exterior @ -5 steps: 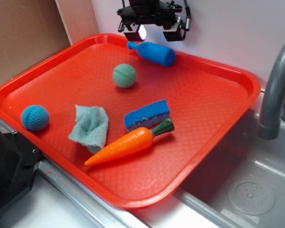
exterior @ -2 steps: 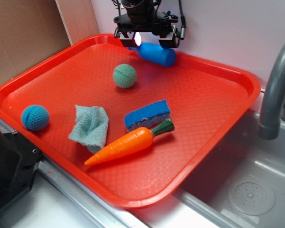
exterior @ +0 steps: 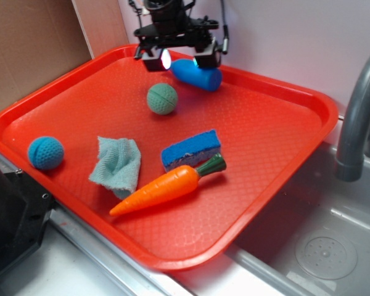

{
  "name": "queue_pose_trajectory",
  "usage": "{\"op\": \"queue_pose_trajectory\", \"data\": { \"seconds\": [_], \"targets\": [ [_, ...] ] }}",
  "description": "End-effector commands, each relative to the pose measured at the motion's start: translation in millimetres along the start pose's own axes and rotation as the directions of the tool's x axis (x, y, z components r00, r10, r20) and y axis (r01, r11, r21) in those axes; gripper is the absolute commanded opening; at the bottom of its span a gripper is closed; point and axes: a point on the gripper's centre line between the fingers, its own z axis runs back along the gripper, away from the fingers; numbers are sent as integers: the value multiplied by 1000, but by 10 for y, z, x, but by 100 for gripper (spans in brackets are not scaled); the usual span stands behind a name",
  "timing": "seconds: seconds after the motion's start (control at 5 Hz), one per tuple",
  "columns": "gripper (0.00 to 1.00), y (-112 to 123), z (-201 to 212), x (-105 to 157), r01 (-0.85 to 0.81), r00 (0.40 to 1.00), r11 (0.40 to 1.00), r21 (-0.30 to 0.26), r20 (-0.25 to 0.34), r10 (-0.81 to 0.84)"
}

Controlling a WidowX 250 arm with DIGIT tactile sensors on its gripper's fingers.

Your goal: Grab the blue bottle.

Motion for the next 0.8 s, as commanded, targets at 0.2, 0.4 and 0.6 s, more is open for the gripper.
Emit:
{"op": "queue_pose_trajectory", "data": {
  "seconds": [0.2,0.4,0.6],
  "targets": [
    [100,28,370,-72,35,989,999,-14,146,-33],
    [100,-31,575,11,62,970,997,-46,237,-50],
    [100,-36,547,195,71,966,997,-22,252,-63]
  ]
}}
